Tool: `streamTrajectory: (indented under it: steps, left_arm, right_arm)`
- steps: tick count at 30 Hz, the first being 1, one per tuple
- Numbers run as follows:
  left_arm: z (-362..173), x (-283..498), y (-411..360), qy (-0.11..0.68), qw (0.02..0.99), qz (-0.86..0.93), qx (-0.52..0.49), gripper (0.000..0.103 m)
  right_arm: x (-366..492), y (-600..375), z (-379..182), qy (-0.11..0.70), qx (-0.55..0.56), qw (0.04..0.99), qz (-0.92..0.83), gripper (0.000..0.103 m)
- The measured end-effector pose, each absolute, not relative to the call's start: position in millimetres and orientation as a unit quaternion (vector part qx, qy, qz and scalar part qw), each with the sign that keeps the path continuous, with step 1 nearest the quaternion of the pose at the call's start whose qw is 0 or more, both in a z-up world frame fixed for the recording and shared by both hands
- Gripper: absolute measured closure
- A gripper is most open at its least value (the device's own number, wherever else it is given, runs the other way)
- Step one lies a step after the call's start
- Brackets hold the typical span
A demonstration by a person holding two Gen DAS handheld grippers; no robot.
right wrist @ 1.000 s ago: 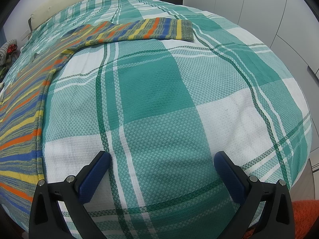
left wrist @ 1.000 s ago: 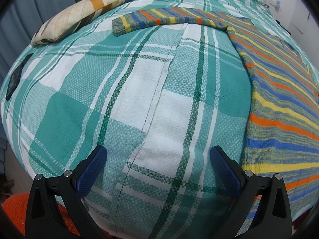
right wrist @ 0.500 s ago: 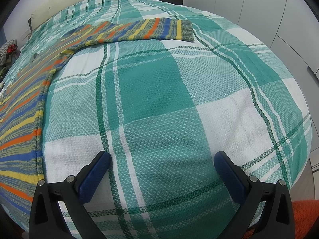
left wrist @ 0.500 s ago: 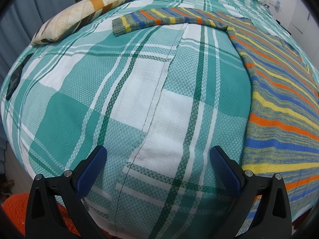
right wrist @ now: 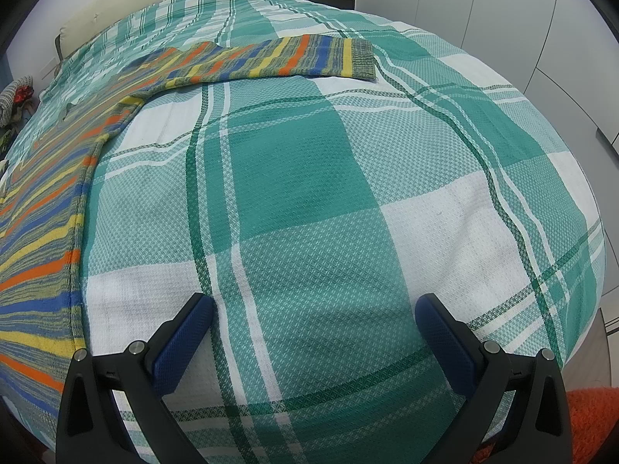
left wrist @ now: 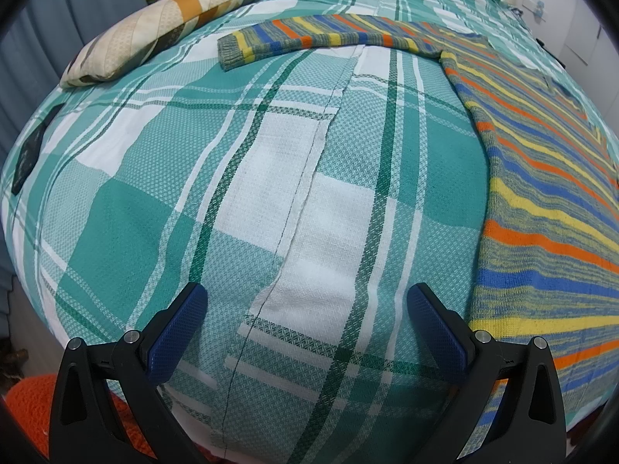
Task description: Fold small clothes
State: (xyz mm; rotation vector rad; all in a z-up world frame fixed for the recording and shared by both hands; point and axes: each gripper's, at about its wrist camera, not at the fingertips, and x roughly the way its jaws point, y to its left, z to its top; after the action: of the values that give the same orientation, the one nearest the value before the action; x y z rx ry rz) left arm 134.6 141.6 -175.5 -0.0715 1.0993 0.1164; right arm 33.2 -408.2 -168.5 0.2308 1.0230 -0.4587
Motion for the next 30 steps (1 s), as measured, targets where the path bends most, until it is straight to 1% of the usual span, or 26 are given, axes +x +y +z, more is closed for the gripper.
streamTrajectory:
  steps: [30]
  left_arm:
    - [-172.3, 136.7, 142.0, 0.527, 0.847, 0.053, -0.043, 0.000]
  right_arm:
    - [33.0, -409.4, -165.1, 0.481, 0.114, 0.842, -0.215, 0.000]
